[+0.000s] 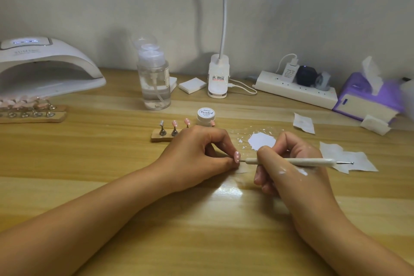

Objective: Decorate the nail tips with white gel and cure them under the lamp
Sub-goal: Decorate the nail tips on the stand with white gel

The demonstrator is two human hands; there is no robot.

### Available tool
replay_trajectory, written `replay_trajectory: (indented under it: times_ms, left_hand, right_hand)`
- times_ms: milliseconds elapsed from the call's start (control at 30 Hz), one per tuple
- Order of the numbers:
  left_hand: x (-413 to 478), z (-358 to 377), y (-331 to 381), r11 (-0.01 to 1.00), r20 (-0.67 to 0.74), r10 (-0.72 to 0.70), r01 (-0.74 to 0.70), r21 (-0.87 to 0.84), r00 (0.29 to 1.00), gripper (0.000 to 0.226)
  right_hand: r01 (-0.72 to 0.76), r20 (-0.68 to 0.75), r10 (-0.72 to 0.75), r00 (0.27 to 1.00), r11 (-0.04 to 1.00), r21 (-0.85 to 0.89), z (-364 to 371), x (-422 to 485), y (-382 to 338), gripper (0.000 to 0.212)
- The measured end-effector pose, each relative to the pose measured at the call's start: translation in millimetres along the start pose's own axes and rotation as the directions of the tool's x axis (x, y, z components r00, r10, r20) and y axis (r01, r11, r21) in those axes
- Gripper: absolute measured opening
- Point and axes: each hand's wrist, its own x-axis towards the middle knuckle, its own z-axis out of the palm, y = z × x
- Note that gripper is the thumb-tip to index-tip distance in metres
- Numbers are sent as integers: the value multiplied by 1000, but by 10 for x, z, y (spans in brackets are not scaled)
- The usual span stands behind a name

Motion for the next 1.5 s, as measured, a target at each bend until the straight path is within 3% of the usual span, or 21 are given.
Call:
replay_trajectory:
  times_ms: [300,500,733,867,1100,1367,1500]
  left_hand:
    - [-3,-2,2,1000,2,5,-5,-13,1000,10]
    - [-11,-3,7,1000,4,17,-17,-12,1000,10]
    - [-7,-3,7,1000,1,9,-9,-9,1000,11]
    - [-5,-3,7,1000,-1,7,-7,-4,1000,9]
    - [-5,0,7,1000,5,-1,1,-8,1000,8]
    - [-9,0,-19,1000,4,-2,2,-27,1000,10]
    - [-10,1,-29,999,3,1,-1,-35,1000,11]
  right_hand:
    - [9,0,-9,1000,1000,-3,4,0,-16,19]
    - [28,-11,-28,1000,1000,5,-9,5,-5,35]
    - [3,3,-3,1000,1000,25,0,-8,-31,23]
    - [8,-12,-7,1000,1000,29,-8,-8,-29,32]
    - [-10,-3,10,1000,1000,22,-7,-19,-38,25]
    - [19,-74,-14,997,997,73,-25,-34,-51,46]
    - [3,-26,-1,1000,999,54,-5,-34,-44,33]
